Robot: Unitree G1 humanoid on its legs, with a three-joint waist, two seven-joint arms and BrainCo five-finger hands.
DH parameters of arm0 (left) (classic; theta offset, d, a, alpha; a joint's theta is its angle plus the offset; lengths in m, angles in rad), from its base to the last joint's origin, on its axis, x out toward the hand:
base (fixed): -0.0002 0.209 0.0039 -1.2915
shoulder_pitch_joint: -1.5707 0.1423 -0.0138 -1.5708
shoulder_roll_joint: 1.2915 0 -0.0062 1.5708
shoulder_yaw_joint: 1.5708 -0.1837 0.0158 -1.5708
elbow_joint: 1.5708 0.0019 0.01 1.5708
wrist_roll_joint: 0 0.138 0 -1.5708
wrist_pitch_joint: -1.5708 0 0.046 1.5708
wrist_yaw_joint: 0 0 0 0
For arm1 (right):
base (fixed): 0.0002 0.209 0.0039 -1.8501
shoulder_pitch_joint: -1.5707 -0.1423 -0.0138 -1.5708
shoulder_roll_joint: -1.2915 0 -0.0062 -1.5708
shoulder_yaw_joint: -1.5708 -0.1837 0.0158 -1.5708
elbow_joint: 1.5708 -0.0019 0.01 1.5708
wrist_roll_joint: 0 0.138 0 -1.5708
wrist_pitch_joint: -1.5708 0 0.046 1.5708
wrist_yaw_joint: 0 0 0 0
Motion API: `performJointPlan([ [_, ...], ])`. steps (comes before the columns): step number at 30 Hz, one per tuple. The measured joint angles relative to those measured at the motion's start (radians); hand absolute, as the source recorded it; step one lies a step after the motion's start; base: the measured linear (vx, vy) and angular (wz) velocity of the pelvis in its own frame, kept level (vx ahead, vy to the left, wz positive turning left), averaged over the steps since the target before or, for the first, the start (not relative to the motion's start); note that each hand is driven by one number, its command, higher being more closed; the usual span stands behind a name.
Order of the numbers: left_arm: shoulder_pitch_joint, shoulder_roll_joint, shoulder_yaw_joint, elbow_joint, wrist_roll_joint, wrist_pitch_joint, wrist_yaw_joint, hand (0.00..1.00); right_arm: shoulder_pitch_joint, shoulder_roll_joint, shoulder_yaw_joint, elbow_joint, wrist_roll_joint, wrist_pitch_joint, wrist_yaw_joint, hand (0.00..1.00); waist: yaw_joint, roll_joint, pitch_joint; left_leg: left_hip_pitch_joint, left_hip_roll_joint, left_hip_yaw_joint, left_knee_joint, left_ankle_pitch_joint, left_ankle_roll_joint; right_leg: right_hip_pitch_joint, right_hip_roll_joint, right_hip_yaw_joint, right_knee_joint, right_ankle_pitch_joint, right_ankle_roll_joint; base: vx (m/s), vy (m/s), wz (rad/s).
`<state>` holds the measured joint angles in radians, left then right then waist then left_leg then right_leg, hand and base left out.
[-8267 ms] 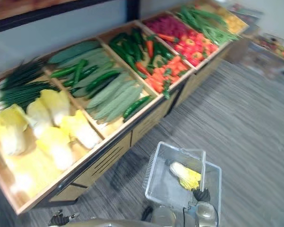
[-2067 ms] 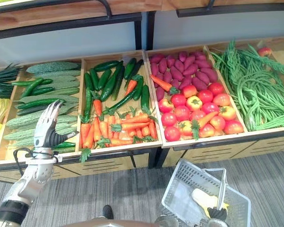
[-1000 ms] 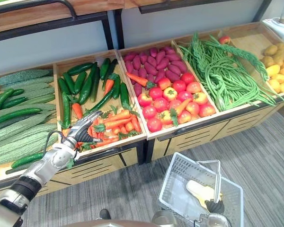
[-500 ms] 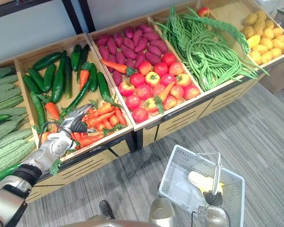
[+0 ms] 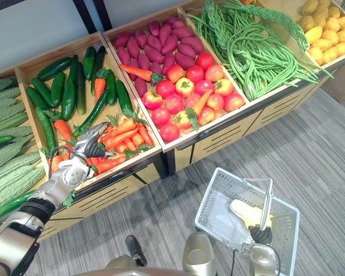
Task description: Pick vegetable in the basket
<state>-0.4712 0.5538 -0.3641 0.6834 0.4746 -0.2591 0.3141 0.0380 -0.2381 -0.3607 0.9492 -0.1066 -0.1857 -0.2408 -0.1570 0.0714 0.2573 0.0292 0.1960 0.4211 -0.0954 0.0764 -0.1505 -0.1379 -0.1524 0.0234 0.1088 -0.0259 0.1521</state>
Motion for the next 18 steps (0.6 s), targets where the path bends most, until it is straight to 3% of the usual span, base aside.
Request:
performJointPlan([
  [3,0.0,0.006,0.0,-0.004,0.001,-0.016,0.0,0.0,-0.025,0.0,0.018,0.0,0.0,0.004,0.004,1.0,0.005,-0.011,0.007,-0.013,0.001,-0.014,0.0,0.006,0.0,-0.004,-0.001,-0.012,0.001,0.001,0.0,0.0,0.0,0.11],
  [6,0.0,0.027,-0.001,-0.029,0.009,-0.031,0.011,0.0,-0.055,-0.007,0.047,0.0,-0.002,0.006,0.011,1.0,0.031,-0.025,0.011,-0.027,0.002,-0.02,0.0,0.011,0.002,-0.015,-0.001,-0.016,0.002,0.004,0.004,0.0,-0.005,0.07],
  [13,0.006,0.085,-0.005,-0.093,0.067,-0.126,0.075,0.0,-0.128,-0.061,0.136,-0.016,-0.003,0.004,0.07,1.0,0.075,-0.036,0.017,-0.032,0.0,-0.018,0.0,0.014,0.004,-0.013,-0.005,-0.019,-0.016,0.021,0.016,0.0,0.0,0.0],
  [18,0.005,0.085,-0.019,-0.102,0.096,-0.132,0.076,0.0,-0.127,-0.062,0.155,-0.03,-0.003,0.004,0.082,1.0,0.076,-0.037,0.017,-0.02,0.0,-0.014,0.0,0.014,0.004,0.01,-0.006,-0.019,-0.044,0.037,0.016,0.0,0.001,-0.01],
])
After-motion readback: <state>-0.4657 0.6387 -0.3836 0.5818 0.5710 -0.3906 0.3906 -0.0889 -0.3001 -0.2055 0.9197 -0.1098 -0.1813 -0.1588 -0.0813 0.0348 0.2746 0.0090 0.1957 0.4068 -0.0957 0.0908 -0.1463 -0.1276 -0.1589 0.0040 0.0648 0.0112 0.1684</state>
